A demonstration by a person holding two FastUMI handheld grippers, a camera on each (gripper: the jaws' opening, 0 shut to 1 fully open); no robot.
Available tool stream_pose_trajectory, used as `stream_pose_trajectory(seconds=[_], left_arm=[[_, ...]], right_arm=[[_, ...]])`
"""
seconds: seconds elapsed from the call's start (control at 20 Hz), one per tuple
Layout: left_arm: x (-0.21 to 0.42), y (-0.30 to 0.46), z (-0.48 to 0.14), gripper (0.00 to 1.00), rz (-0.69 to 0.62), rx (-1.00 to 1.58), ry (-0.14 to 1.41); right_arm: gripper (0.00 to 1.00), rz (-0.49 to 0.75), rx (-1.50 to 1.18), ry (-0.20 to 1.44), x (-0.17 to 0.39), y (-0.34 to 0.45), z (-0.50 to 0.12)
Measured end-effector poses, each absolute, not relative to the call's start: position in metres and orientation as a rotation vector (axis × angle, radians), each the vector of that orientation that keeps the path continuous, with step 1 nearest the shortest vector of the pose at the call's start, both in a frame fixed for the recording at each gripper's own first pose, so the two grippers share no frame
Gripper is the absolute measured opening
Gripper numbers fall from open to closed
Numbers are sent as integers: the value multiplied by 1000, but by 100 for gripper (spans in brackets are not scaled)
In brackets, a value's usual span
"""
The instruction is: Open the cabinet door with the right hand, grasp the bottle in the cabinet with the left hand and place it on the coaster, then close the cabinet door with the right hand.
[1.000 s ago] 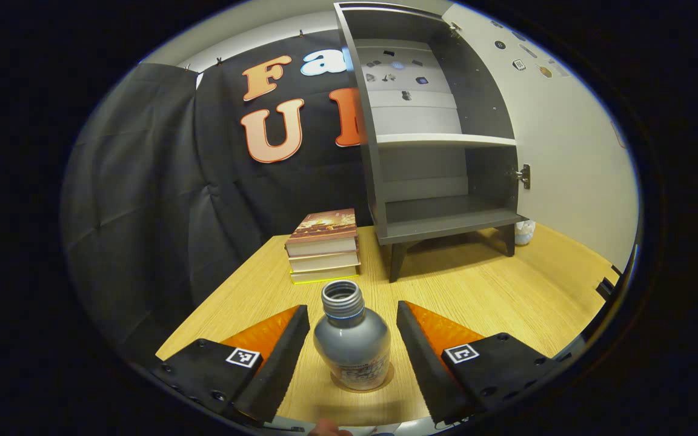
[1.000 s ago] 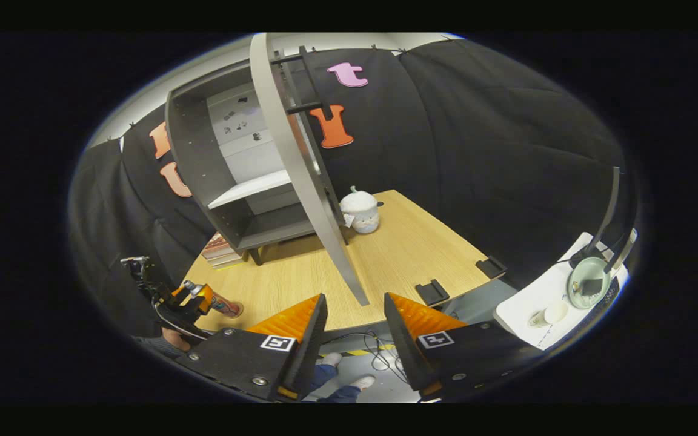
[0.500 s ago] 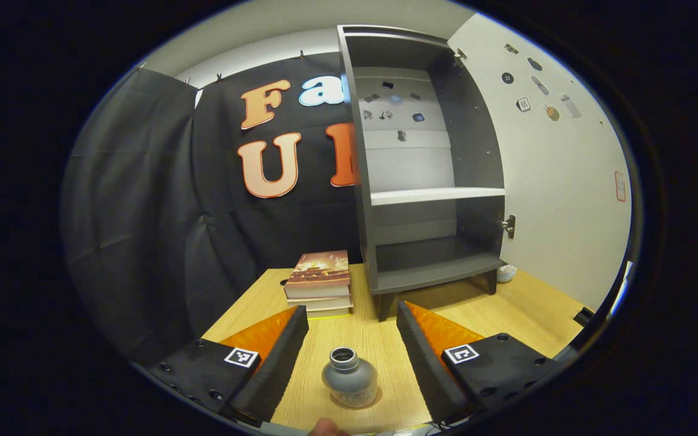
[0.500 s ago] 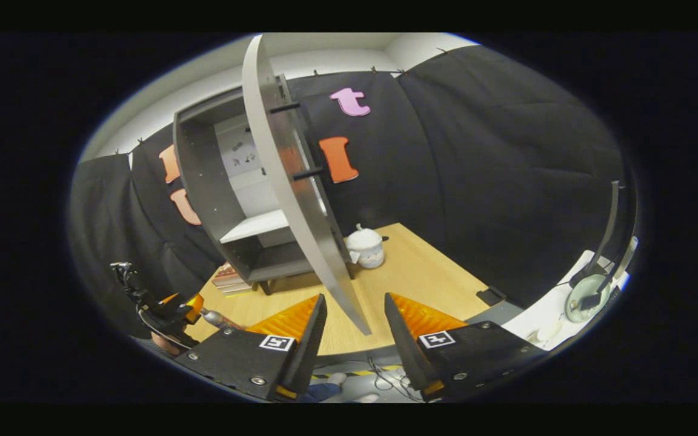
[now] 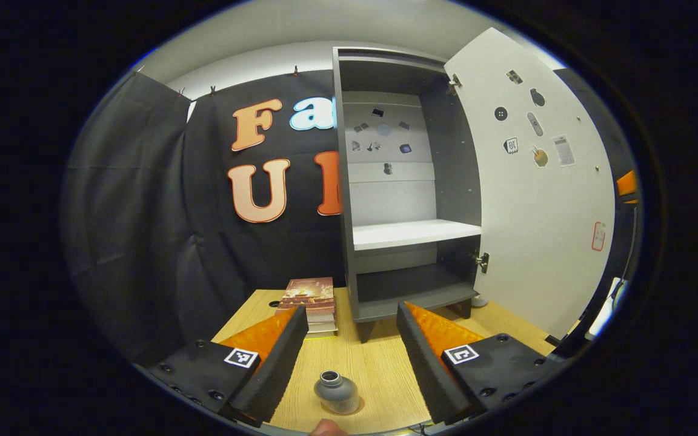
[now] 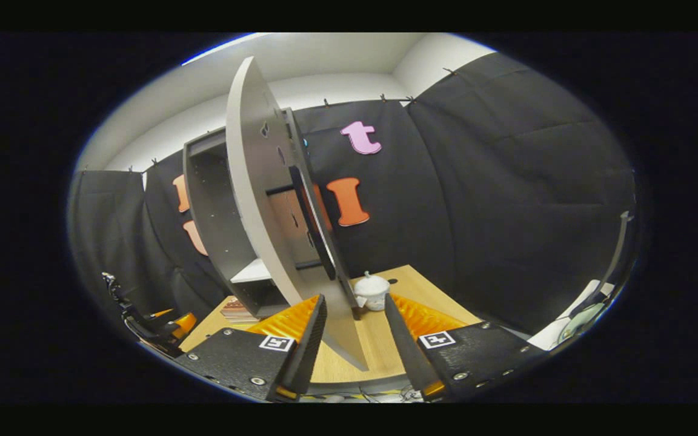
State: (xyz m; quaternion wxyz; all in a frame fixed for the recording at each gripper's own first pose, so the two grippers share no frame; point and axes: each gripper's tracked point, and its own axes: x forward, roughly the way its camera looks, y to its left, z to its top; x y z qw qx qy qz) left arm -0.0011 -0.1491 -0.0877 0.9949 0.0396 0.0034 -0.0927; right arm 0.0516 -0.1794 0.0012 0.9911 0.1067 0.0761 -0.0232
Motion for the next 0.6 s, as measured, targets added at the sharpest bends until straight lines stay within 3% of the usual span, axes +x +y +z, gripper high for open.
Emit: stream_pose_trajectory(seconds=[0.6], left_arm=[[-22,-117,-81,95,-126,89,25]], right_arm=[[61,-7,123,115,77,-168,17]])
